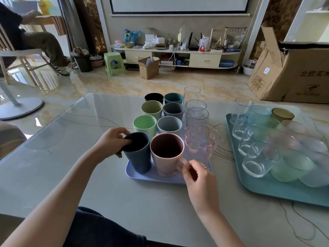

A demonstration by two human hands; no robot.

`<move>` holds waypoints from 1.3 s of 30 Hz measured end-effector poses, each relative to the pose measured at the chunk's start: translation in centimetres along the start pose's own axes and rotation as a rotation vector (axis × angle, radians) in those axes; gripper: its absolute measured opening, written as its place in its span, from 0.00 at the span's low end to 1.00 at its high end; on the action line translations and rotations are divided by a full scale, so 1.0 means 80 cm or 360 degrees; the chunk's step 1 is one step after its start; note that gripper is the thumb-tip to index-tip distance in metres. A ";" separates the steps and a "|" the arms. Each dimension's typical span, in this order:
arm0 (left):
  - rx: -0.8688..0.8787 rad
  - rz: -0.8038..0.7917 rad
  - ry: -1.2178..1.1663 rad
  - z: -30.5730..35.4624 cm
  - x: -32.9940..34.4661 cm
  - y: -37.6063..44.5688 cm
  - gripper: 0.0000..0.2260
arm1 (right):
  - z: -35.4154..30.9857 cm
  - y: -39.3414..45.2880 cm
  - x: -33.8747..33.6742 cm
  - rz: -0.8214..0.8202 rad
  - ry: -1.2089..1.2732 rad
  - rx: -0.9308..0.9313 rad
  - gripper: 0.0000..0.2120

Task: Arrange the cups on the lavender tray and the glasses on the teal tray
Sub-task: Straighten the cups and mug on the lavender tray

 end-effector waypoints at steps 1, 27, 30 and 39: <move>0.0000 0.0011 -0.0008 0.001 0.001 0.001 0.03 | 0.002 -0.002 -0.002 0.0021 0.0011 0.0008 0.15; -0.0089 -0.0056 -0.0077 0.010 -0.005 -0.009 0.07 | 0.069 0.008 -0.061 0.0380 0.0226 0.0510 0.20; -0.0131 -0.0076 -0.0063 0.006 -0.005 -0.009 0.07 | 0.079 0.007 -0.062 0.0384 0.0243 0.0567 0.20; -0.0214 -0.0166 -0.0083 -0.001 -0.003 -0.011 0.06 | 0.100 0.009 -0.056 0.0366 0.0188 0.0737 0.13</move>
Point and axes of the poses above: each hand's wrist, its own y-axis towards the middle knuckle, its own x-axis out of the palm, z = x × y, the point moved 6 cm from there along y, towards the middle knuckle, and after that the axes turned 13 degrees about x, right-handed, at the moved point
